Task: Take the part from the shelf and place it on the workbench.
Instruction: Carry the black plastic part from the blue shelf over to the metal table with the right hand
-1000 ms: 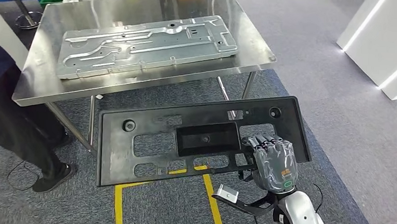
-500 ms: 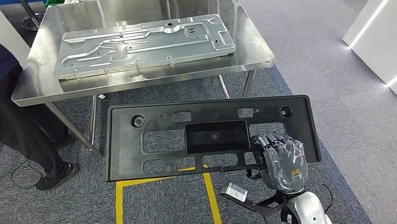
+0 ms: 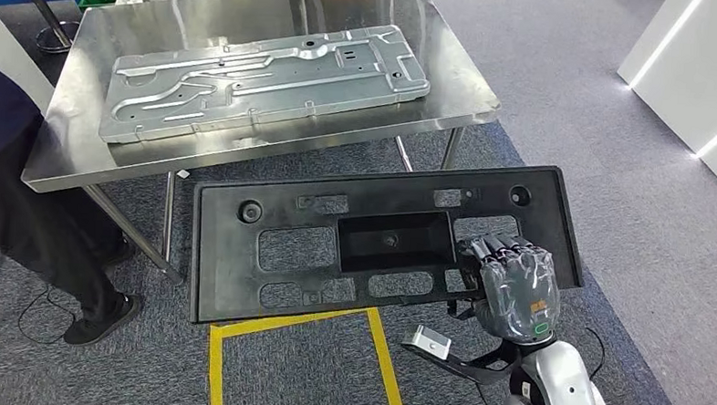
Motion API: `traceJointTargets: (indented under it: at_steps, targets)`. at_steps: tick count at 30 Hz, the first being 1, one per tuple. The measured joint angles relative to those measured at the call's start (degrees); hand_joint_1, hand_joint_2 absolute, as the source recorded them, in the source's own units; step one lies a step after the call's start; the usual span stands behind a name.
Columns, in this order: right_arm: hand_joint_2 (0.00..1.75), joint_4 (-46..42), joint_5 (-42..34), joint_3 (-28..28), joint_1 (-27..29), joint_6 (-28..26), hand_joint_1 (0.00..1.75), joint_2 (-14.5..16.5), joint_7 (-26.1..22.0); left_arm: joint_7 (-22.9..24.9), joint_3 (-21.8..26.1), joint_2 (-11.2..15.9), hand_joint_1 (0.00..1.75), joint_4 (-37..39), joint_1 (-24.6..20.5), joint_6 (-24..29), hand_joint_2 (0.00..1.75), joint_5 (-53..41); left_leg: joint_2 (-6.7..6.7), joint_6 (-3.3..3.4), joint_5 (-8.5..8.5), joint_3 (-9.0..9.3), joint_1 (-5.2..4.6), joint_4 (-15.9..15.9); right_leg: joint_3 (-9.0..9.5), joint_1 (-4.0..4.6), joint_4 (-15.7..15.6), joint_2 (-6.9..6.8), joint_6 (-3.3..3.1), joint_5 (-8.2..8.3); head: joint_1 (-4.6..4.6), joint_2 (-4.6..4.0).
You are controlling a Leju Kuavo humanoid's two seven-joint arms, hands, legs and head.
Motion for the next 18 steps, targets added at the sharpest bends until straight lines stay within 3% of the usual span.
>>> traceJointTargets:
  at_steps: [4,8,10,12,13,14,15,17,18]
  targets:
    - [1.75,0.1,-3.3,-1.0,-0.7,-0.2,1.75,-0.8,-1.1,0.0,0.0,0.0,0.00,0.0,0.0,0.1,0.00,0.1,0.01,0.21,-0.06,-0.01,-0.23,0.1,0.22,-0.31,-0.4,-0.03,0.39,0.09,0.00,0.00]
    - [1.75,0.2,-4.9,-2.1,-0.7,-0.8,1.75,-1.3,-2.3,0.3,0.0,0.1,0.00,0.0,0.0,0.3,0.00,0.1,0.10,1.68,1.08,1.72,0.02,-2.6,0.94,-0.16,-0.9,-0.48,1.48,-0.17,0.05,0.00]
    - [1.75,0.5,-5.3,-2.5,-0.8,-1.1,1.75,-1.6,-2.7,0.5,0.0,0.1,0.00,0.0,0.1,0.3,0.00,0.1,0.14,2.00,1.72,2.65,0.37,-4.0,-1.14,-0.13,4.0,-1.24,1.55,-3.00,0.09,0.00]
    - [1.75,0.9,-5.7,-2.7,-0.8,-1.3,1.75,-1.7,-3.0,0.6,0.0,0.1,0.00,0.0,0.2,0.3,0.00,0.0,-0.04,2.01,1.61,2.60,0.44,-3.9,-4.75,-0.41,10.8,-1.55,1.86,-5.97,0.08,0.00]
    - [1.75,1.1,-6.0,-2.8,-0.7,-1.3,1.75,-1.9,-3.2,0.6,0.0,0.2,0.00,0.0,0.2,0.1,0.00,-0.2,-0.30,1.83,1.40,2.51,0.49,-3.6,-5.73,-0.63,12.4,-1.59,2.09,-6.11,0.08,0.00]
    - [1.75,1.3,-6.4,-2.9,-0.7,-1.3,1.75,-2.1,-3.4,0.7,0.0,0.3,0.00,0.0,0.2,-0.2,0.00,-0.5,-0.68,1.55,1.13,2.43,0.61,-3.2,-5.65,-0.87,12.0,-1.59,2.37,-5.13,0.08,0.00]
    - [1.75,1.5,-6.9,-3.1,-0.7,-1.3,1.75,-2.4,-3.6,0.7,0.0,0.4,0.00,0.0,0.3,-0.6,0.00,-0.8,-1.16,1.19,0.77,2.33,0.79,-2.6,-4.45,-1.15,9.4,-1.44,2.67,-3.27,0.08,0.00]
    - [1.75,1.9,-7.8,-3.6,-0.7,-1.3,1.75,-3.1,-4.2,0.7,0.0,0.9,0.00,0.1,0.2,-1.4,0.00,-1.1,-2.23,0.25,-0.20,1.75,1.11,-1.0,-1.18,-1.62,2.9,0.45,3.19,-0.46,0.12,0.00]
    - [1.75,2.1,-8.2,-3.9,-0.7,-1.3,1.75,-3.4,-4.5,0.5,0.0,1.1,0.00,0.1,0.2,-1.6,0.00,-1.1,-2.70,-0.17,-0.62,1.33,1.12,-0.2,-0.26,-1.71,1.1,1.42,2.96,0.00,0.08,0.00]
